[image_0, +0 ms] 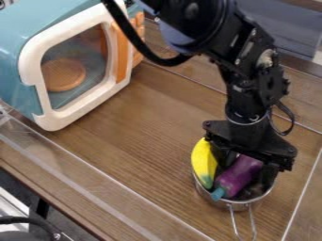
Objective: Remove the eggplant from inside the silver pot and put it on the table
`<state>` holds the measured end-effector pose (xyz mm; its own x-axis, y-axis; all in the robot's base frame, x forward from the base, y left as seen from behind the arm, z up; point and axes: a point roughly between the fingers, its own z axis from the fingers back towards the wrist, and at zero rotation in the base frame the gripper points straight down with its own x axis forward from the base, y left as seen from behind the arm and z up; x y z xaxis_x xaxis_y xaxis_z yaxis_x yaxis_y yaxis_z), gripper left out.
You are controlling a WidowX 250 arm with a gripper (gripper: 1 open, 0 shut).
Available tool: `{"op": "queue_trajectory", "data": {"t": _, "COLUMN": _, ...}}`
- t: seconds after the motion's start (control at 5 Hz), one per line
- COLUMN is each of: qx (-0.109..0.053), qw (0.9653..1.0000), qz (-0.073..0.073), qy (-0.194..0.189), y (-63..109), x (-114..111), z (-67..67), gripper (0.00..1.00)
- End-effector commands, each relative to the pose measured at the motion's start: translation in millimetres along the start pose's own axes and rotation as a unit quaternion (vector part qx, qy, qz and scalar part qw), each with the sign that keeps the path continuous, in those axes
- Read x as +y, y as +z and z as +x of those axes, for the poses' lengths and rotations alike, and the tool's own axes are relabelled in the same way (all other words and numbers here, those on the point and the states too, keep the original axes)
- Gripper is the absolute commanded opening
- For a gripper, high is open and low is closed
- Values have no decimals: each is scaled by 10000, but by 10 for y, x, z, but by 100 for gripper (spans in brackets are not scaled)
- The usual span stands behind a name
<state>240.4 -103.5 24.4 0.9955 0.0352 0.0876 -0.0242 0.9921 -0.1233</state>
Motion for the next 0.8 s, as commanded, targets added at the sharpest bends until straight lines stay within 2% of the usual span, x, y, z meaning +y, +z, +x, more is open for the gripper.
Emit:
{"op": "queue_trajectory", "data": {"t": 0.0, "qx": 804, "qw": 9957, "qz": 326, "qy": 322, "y": -275, "x": 205, "z": -383, "gripper": 100}}
{"op": "queue_trajectory", "data": {"t": 0.6, "qx": 960, "qw": 9932, "qz": 377, "qy": 531, "y": -297, "x": 250, "z": -466, "gripper": 100}}
